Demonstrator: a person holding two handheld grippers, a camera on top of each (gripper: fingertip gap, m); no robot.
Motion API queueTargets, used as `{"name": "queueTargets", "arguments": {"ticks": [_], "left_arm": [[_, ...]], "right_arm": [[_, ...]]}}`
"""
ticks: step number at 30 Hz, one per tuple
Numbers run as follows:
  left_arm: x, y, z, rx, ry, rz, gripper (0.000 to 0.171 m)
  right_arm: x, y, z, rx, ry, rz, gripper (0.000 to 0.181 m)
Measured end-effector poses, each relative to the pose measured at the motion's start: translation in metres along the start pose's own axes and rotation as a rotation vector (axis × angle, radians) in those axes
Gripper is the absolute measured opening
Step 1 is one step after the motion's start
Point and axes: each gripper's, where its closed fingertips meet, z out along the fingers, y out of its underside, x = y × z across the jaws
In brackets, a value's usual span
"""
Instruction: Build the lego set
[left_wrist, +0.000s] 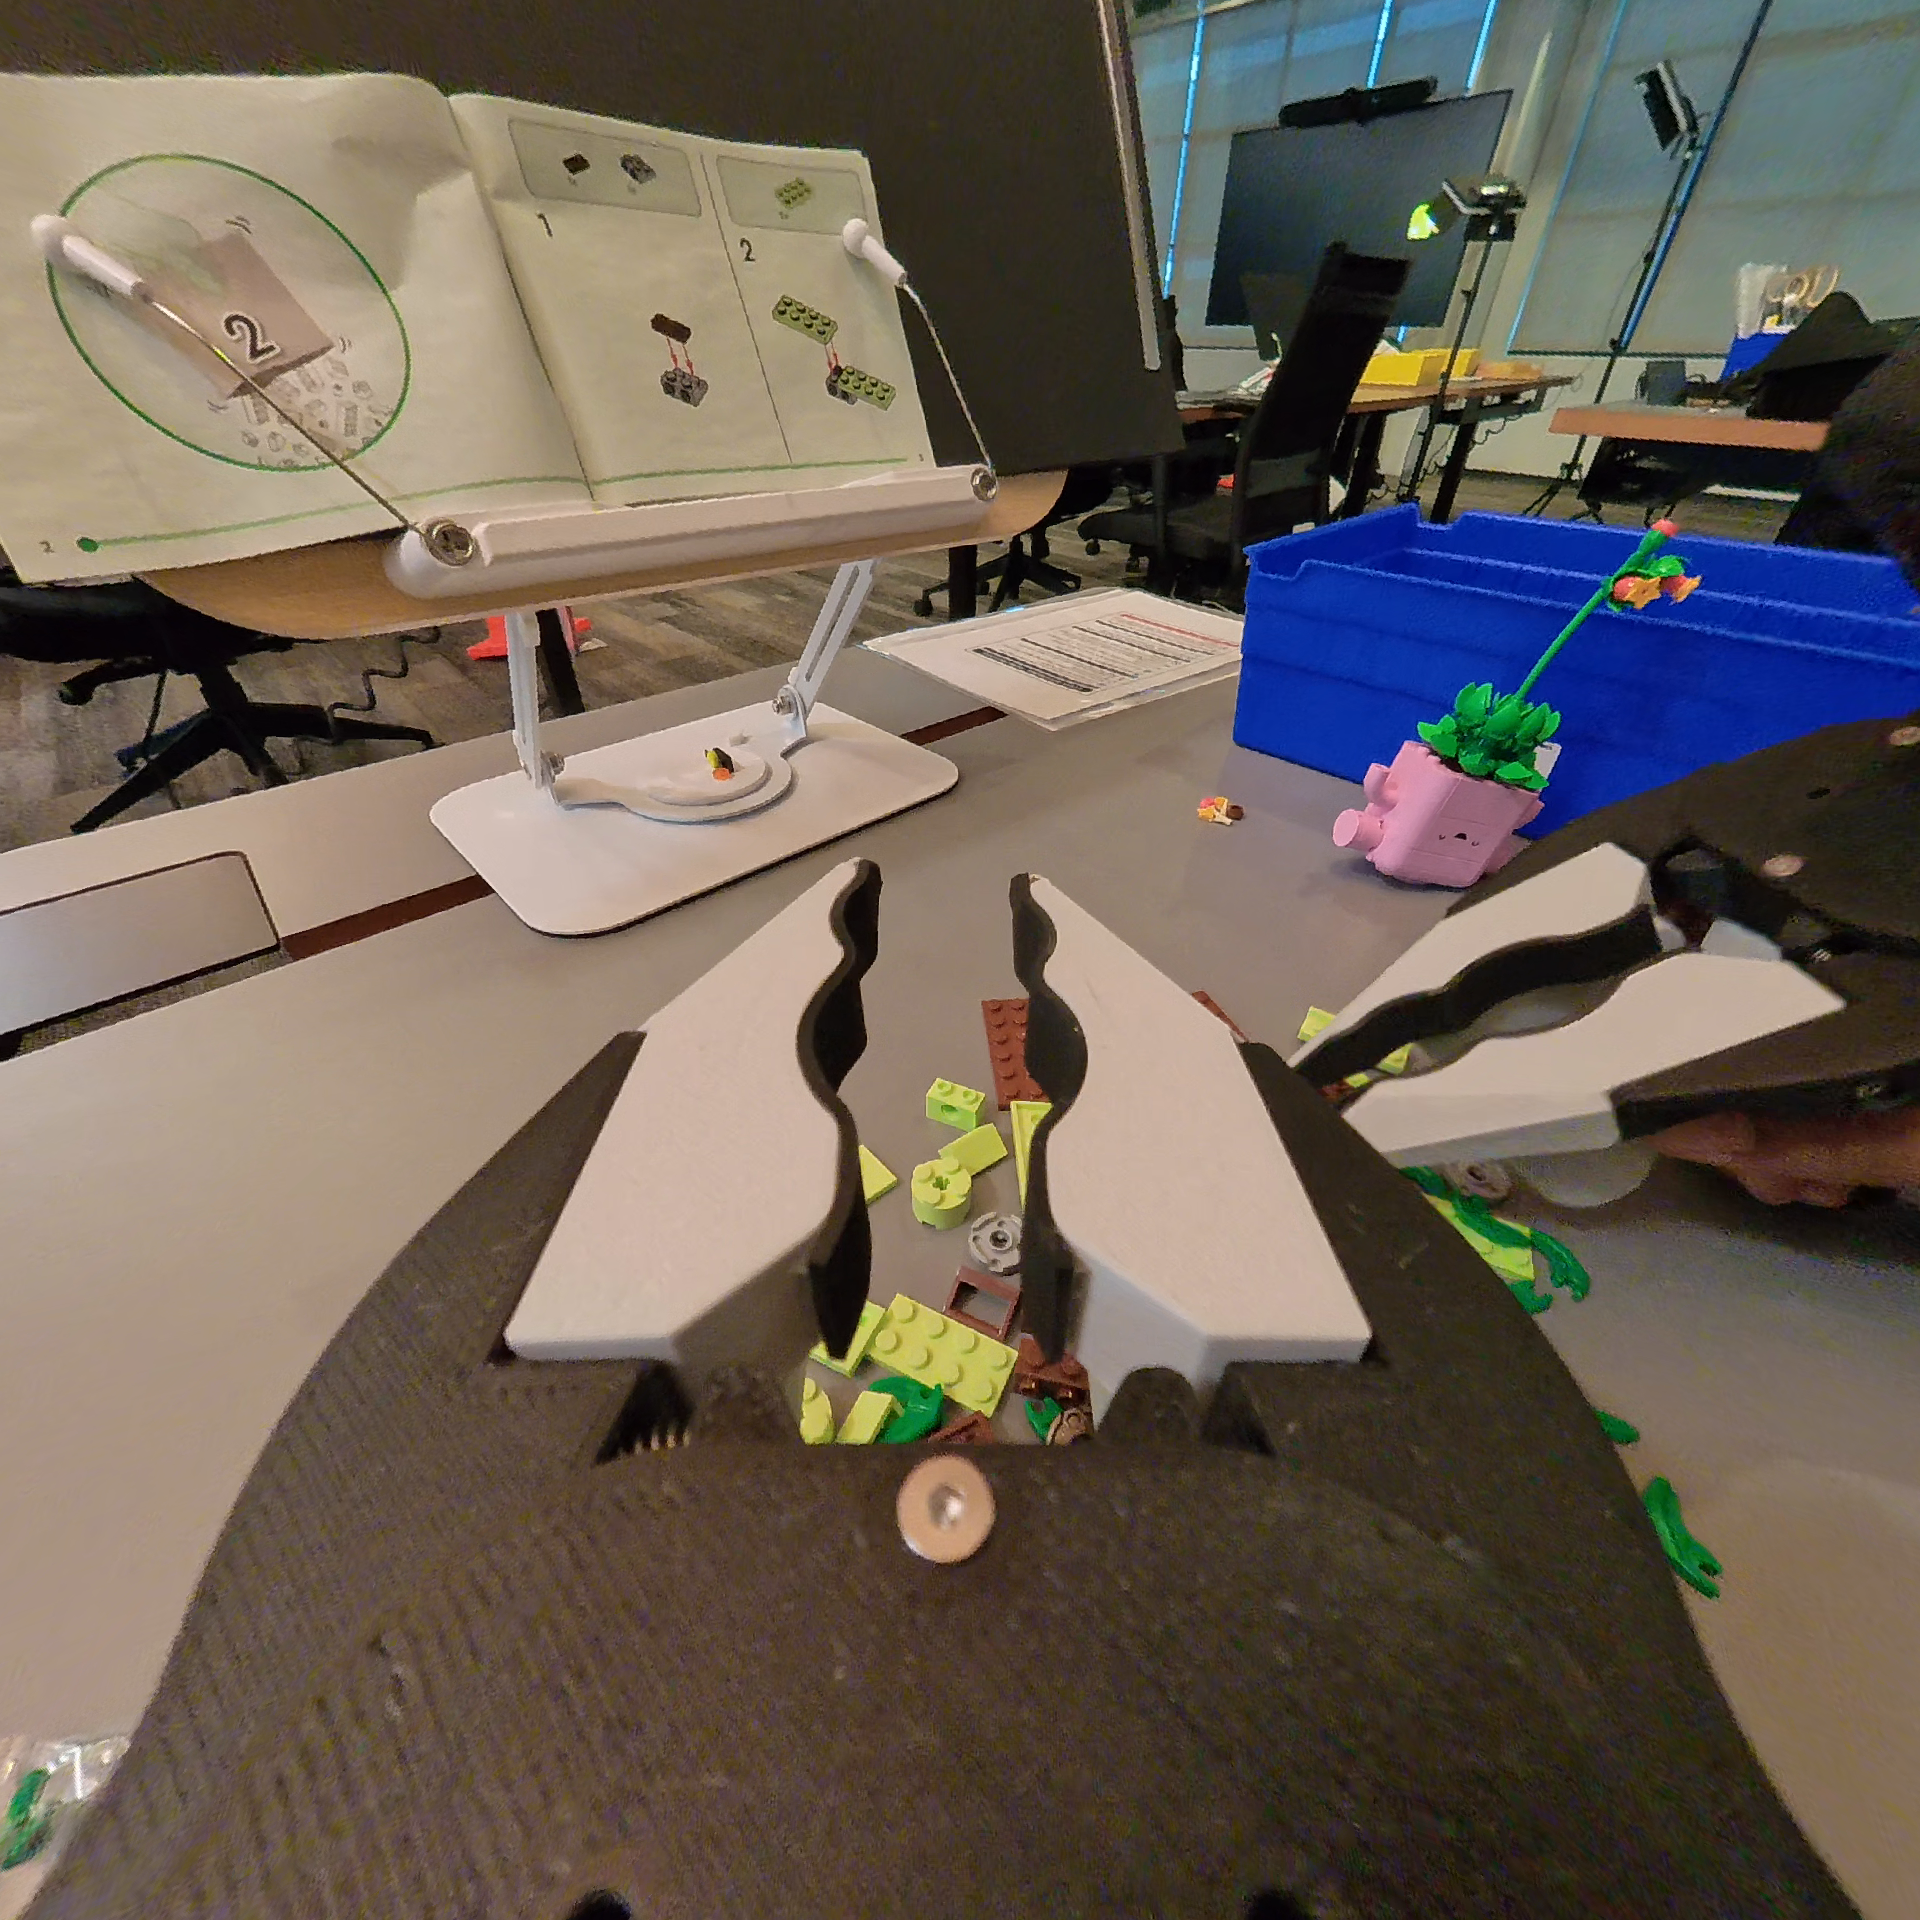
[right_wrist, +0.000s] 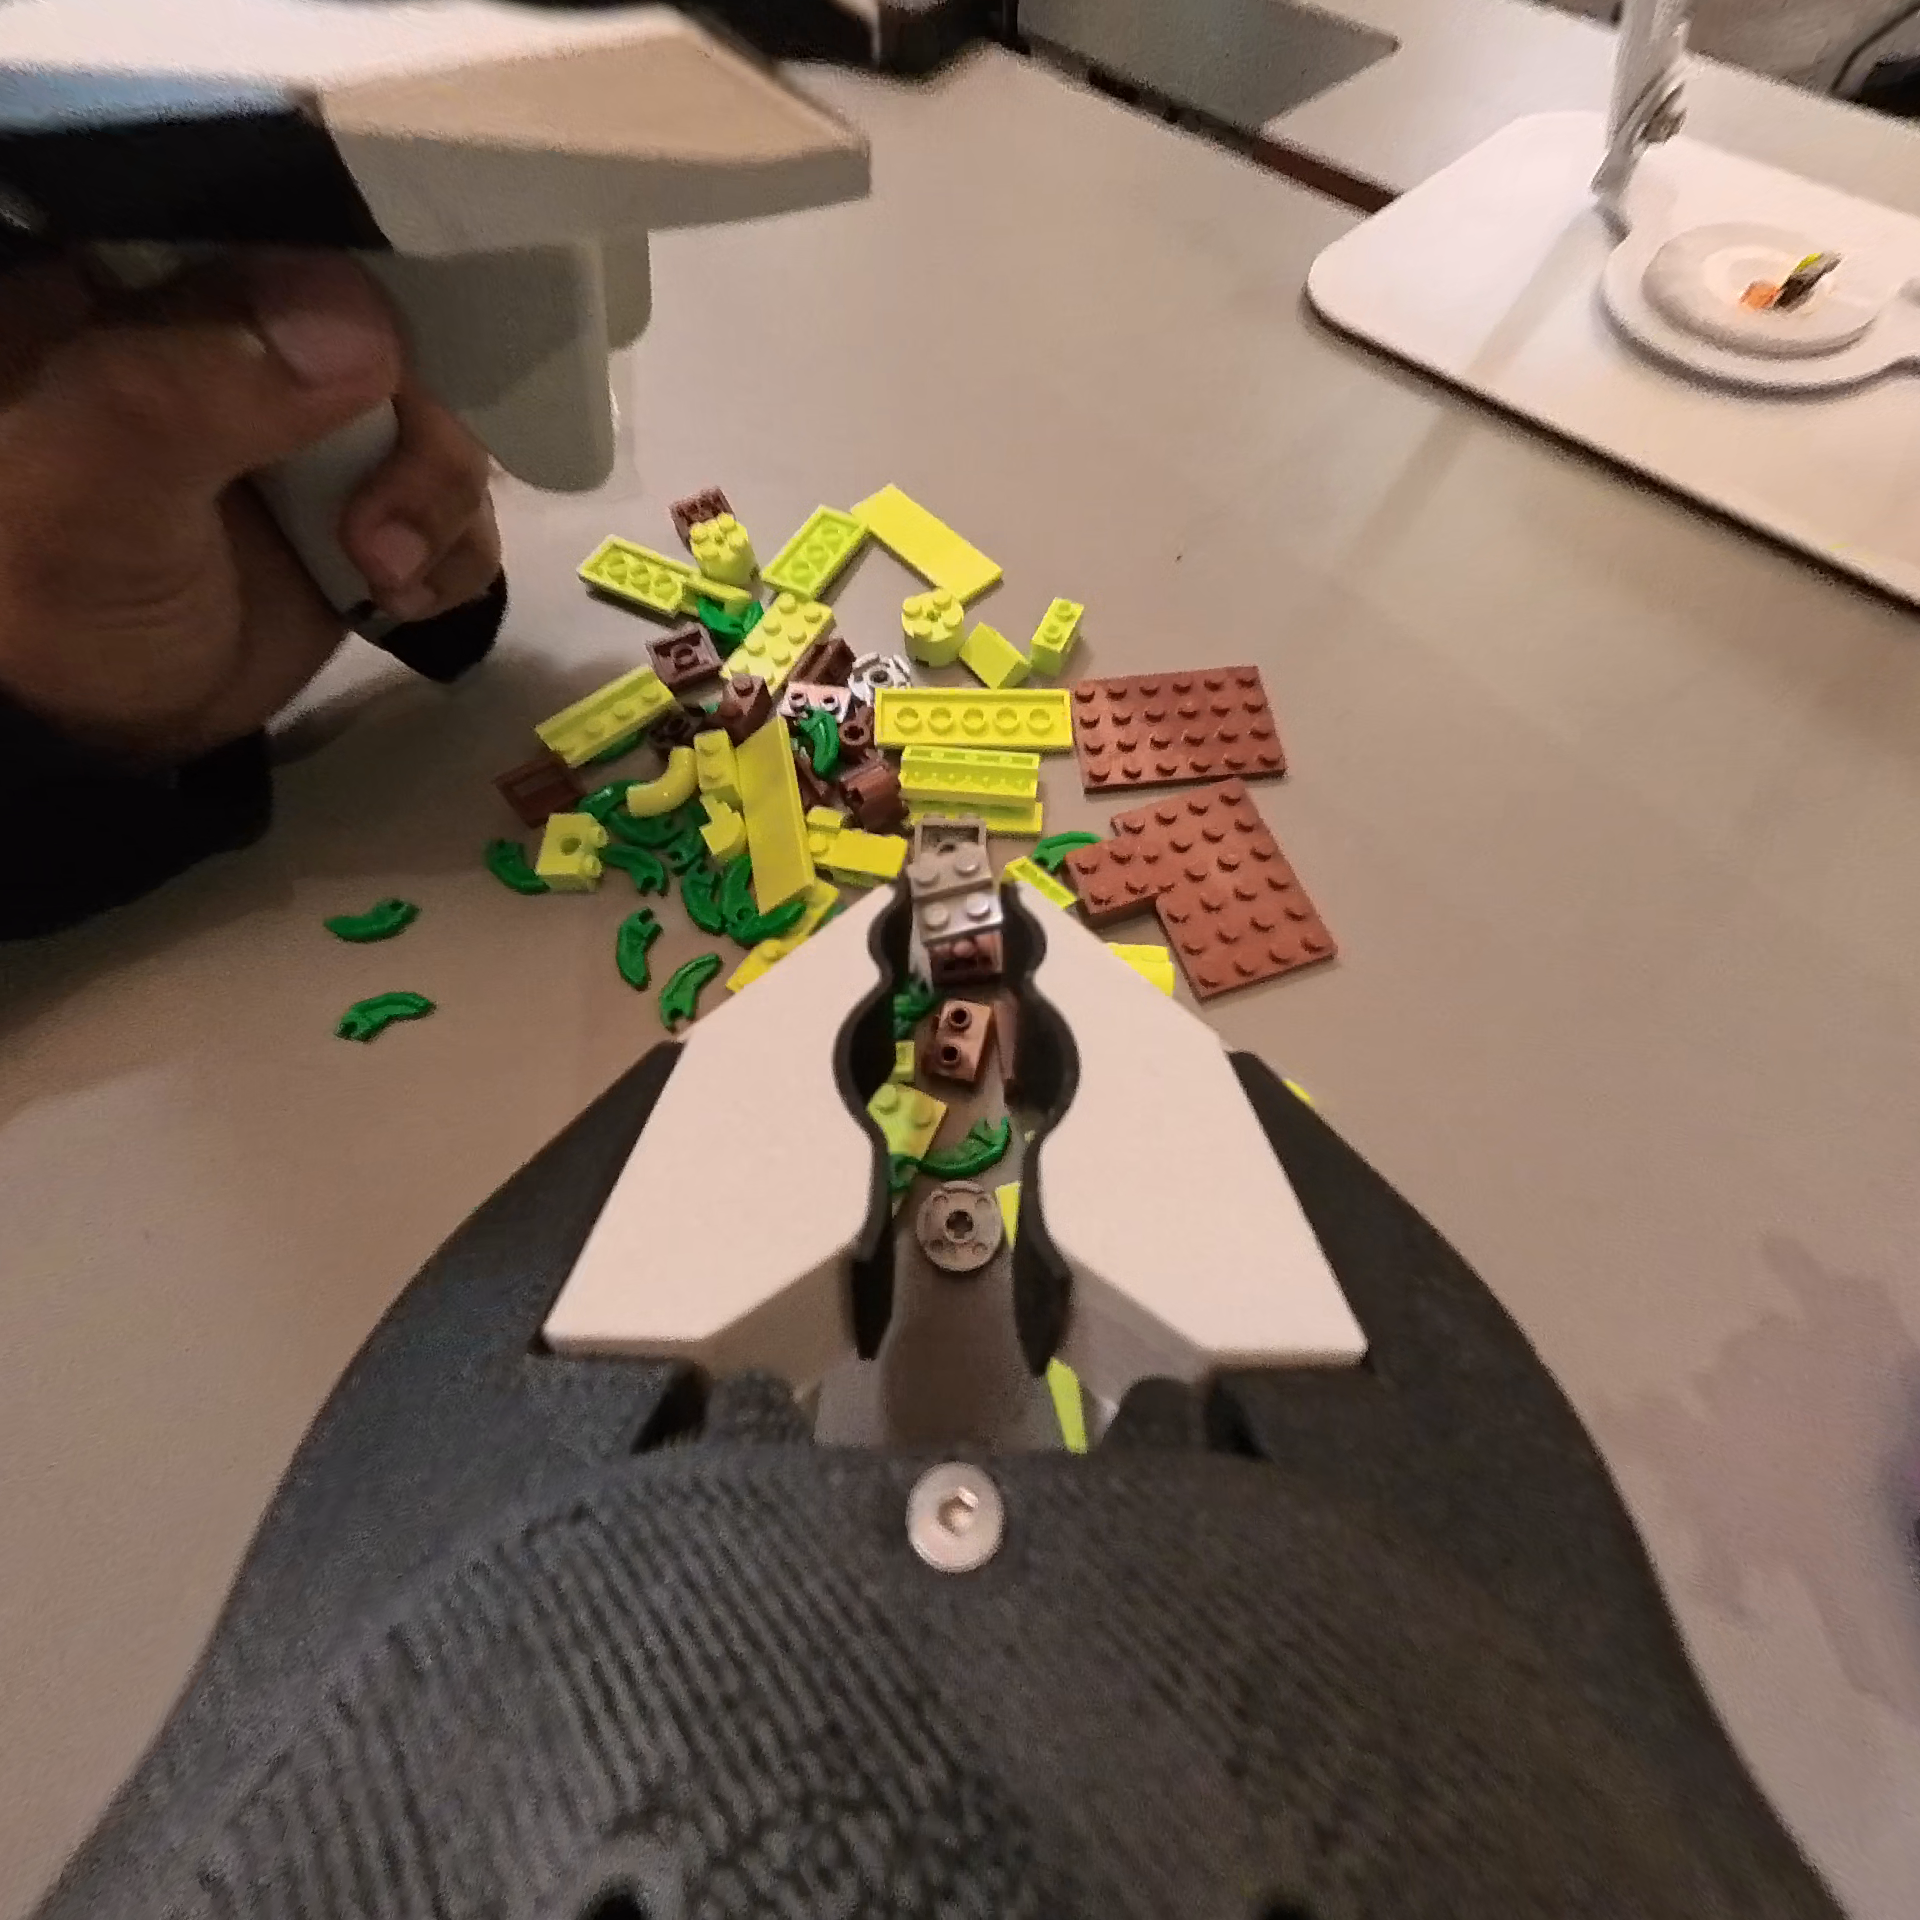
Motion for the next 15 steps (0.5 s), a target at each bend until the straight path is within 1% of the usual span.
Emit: {"name": "queueTargets", "arguments": {"ticks": [5,8,9,11,13,15], "left_arm": [[0.001,0.000,0.001,-0.004,0.003,0.007,0.023],[0.002,-0.001,0.001,-0.004,0.004,0.015,0.023],[0.002,0.000,0.001,-0.005,0.004,0.020,0.023],[0.002,0.003,0.001,-0.015,0.003,0.025,0.022],[0.003,0.006,0.001,-0.027,0.009,0.021,0.022],[0.003,0.008,0.001,-0.033,0.013,0.014,0.021]], "right_arm": [[0.010,-0.016,-0.024,0.153,-0.024,0.028,0.014],[0.005,-0.024,-0.038,0.222,-0.077,0.038,0.014],[0.003,-0.023,-0.041,0.218,-0.083,0.033,0.014],[-0.004,-0.012,-0.044,0.159,-0.075,0.000,0.014],[-0.024,0.005,-0.047,0.079,-0.110,-0.053,0.015],[-0.049,0.015,-0.055,0.061,-0.163,-0.079,0.014]]}}
